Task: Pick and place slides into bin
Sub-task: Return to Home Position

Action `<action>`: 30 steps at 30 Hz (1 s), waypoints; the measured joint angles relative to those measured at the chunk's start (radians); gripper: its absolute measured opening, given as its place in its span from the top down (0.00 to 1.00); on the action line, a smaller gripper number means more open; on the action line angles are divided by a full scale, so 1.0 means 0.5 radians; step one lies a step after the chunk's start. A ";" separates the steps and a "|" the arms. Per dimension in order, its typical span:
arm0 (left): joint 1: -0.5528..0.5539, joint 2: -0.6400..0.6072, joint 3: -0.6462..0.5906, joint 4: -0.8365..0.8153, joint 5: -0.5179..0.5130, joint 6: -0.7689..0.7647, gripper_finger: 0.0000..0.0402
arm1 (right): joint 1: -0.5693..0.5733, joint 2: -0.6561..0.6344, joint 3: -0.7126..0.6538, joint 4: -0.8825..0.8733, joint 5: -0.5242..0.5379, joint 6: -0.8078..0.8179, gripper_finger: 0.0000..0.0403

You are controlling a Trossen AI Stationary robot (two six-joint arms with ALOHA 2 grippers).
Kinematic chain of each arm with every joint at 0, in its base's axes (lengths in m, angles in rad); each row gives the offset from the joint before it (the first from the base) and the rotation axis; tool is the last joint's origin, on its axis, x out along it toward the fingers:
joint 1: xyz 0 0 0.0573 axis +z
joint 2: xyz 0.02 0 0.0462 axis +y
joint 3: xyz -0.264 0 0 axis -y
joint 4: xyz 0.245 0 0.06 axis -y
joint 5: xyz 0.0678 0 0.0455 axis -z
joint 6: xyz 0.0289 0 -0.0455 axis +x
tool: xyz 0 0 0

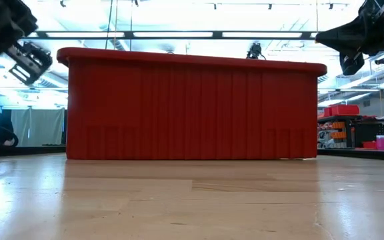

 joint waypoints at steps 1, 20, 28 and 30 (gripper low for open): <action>-0.001 0.013 0.007 -0.017 -0.036 0.003 0.94 | 0.000 0.000 0.000 -0.001 0.001 0.000 0.96; 0.002 0.013 0.023 -0.075 -0.310 0.379 0.95 | 0.000 0.000 0.000 -0.011 0.000 0.012 0.96; 0.002 0.013 0.024 -0.060 -0.322 -0.085 0.92 | 0.001 0.000 0.000 -0.011 0.000 0.012 0.97; 0.002 0.013 0.024 -0.060 -0.321 -0.081 0.91 | 0.000 0.000 0.000 -0.011 0.000 0.013 0.97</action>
